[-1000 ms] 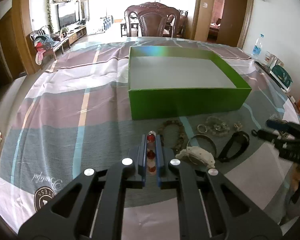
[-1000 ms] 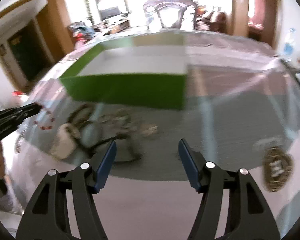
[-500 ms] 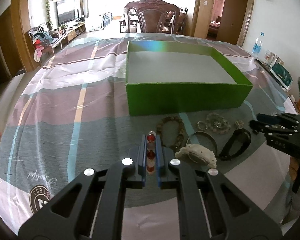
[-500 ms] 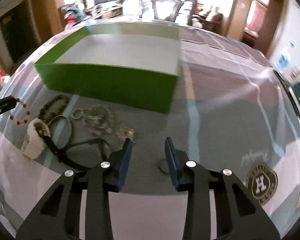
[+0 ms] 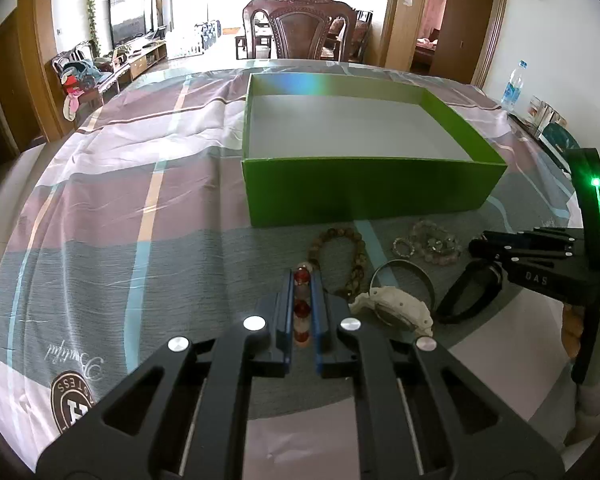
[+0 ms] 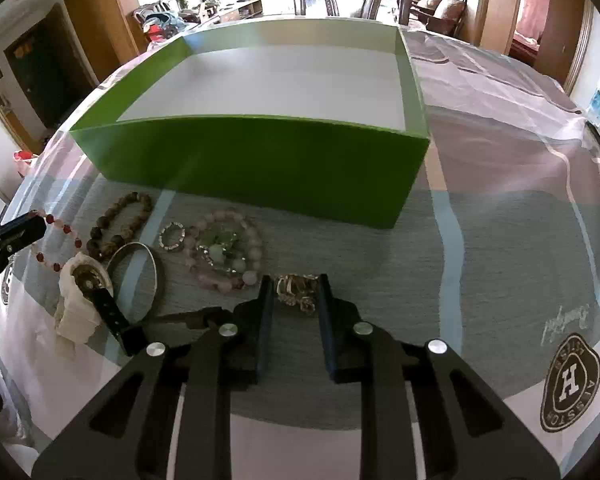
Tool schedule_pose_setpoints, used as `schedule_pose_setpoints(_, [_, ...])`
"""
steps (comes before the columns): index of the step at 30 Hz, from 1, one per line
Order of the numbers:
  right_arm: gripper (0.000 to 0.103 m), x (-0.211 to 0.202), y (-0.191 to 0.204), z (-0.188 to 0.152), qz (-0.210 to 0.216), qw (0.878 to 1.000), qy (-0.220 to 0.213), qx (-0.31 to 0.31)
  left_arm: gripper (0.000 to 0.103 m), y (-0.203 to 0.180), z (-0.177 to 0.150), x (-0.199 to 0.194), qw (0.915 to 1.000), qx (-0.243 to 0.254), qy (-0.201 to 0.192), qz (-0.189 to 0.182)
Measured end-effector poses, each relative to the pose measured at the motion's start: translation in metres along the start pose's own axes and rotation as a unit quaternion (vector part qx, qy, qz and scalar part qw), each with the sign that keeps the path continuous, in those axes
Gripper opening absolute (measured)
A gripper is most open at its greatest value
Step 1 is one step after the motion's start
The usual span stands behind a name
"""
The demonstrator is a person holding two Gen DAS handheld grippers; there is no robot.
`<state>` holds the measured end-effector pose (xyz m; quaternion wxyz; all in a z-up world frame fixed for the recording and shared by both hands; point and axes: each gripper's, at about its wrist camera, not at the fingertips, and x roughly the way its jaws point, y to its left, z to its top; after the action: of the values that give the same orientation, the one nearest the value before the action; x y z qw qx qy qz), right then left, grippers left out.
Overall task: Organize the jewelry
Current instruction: 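Lower the bead bracelet into the box with the left tool while the right drops the charm in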
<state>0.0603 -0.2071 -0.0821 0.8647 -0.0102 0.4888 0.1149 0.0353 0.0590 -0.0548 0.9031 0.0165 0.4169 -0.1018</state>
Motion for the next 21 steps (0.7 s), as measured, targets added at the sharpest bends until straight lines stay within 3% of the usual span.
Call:
schedule_pose_setpoints(9, [0.022, -0.054, 0.003, 0.015, -0.031, 0.998, -0.06, -0.013, 0.008, -0.007, 0.024, -0.025, 0.999, 0.027, -0.035, 0.011])
schedule_pose_setpoints(17, [0.022, -0.095, -0.007, 0.077, -0.045, 0.988, -0.145, -0.005, 0.008, -0.024, 0.085, -0.055, 0.991, 0.081, -0.1, 0.035])
schedule_pose_setpoints(21, [0.022, -0.075, -0.014, 0.104, -0.047, 0.99, -0.136, 0.005, 0.008, -0.018, 0.122, -0.032, 0.9941, 0.056, -0.089, 0.025])
